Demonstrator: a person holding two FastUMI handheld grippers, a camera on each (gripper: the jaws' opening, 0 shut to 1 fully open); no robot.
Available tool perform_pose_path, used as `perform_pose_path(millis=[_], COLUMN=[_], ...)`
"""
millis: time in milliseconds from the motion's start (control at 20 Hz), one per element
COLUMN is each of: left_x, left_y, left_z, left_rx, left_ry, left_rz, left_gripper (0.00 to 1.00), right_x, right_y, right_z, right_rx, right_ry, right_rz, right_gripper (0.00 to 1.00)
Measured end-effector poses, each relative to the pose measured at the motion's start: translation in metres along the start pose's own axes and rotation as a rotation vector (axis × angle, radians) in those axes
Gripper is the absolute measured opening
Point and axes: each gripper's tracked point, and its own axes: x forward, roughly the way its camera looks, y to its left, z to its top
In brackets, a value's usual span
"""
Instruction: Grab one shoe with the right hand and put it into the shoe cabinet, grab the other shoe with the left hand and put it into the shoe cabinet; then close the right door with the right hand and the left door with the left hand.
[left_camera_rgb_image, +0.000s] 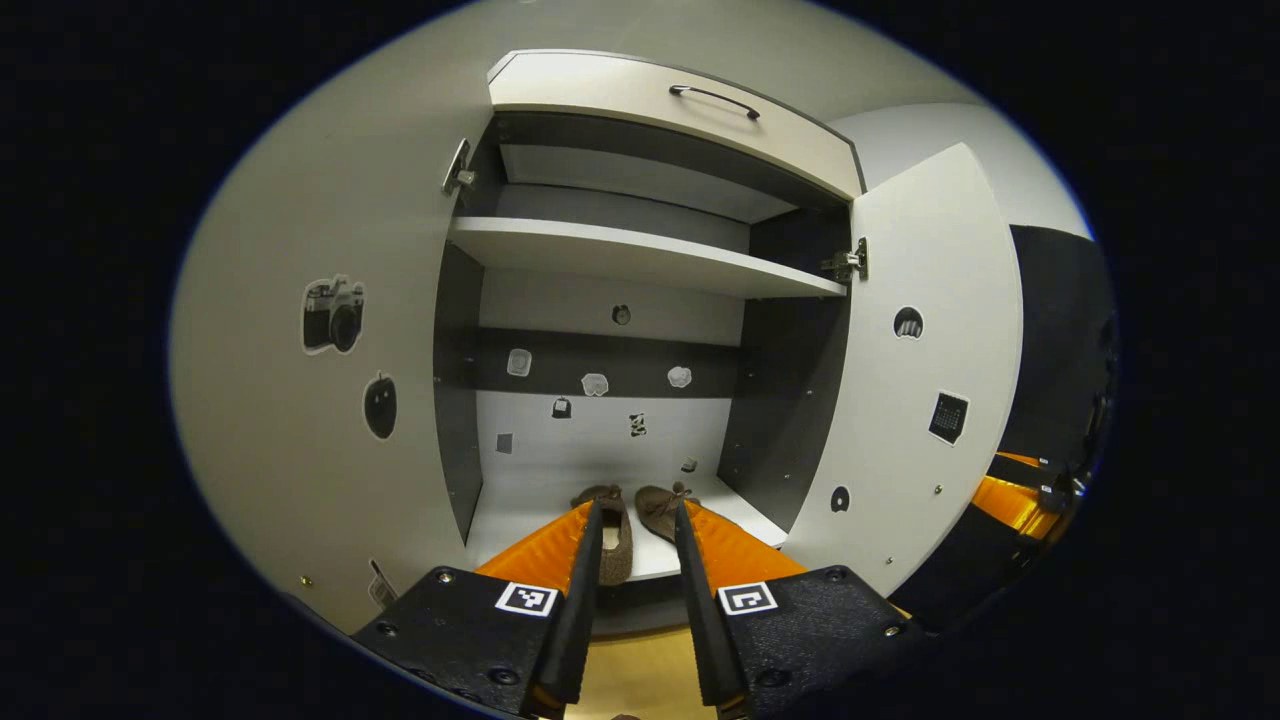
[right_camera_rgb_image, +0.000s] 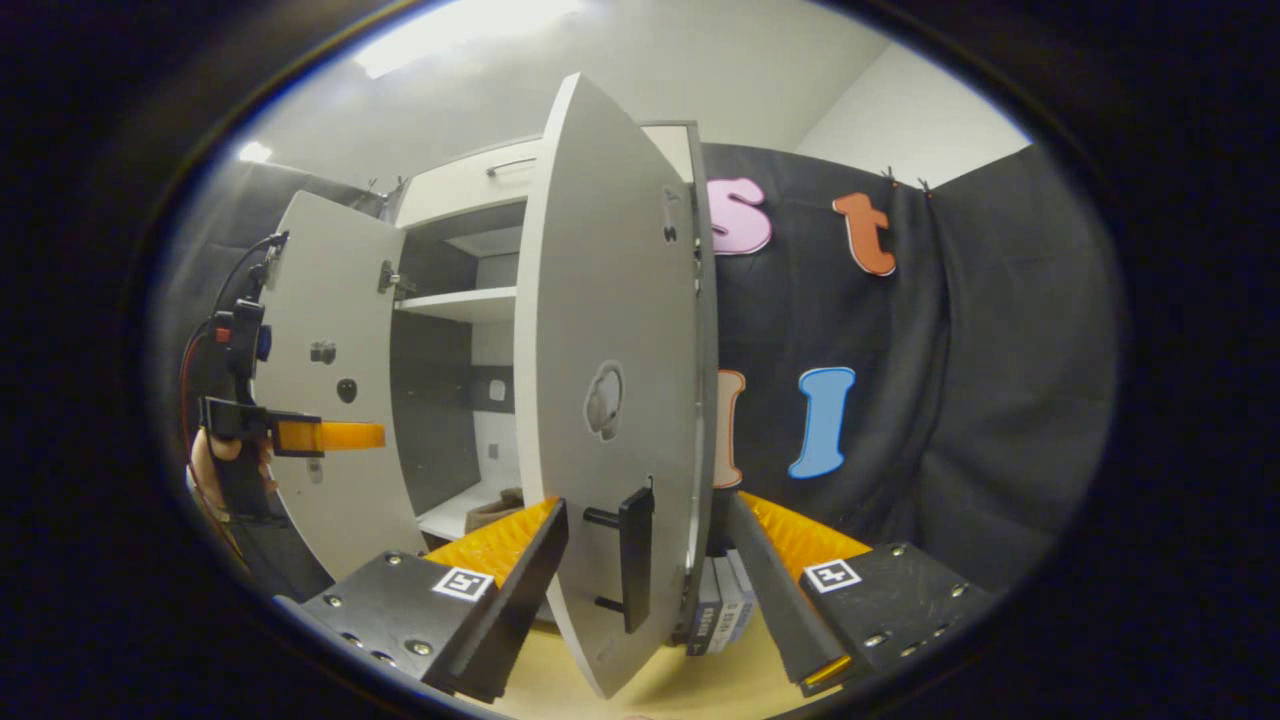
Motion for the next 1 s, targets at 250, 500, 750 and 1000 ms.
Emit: perform_pose_path(millis=[250,500,750,1000], left_x=[-0.007,-0.012,-0.019,-0.024], left_y=[0.008,0.018,0.024,0.027], left_z=[0.002,0.002,0.003,0.004], left_rx=[-0.003,-0.009,-0.017,-0.022], left_ry=[-0.01,-0.011,-0.019,-0.028], left_rz=[0.024,0.047,0.064,0.07], left_gripper=[0.44,0.44,0.46,0.44], right_x=[0.008,0.031,0.04,0.049], right_y=[0.007,0.041,0.064,0.078], right_z=[-0.002,-0.003,0.001,0.001], right_rx=[-0.001,0.009,0.031,0.038], right_ry=[0.011,0.014,0.006,0.007], right_rz=[0.04,0.086,0.133,0.161], right_gripper=[0.97,0.97,0.98,0.98])
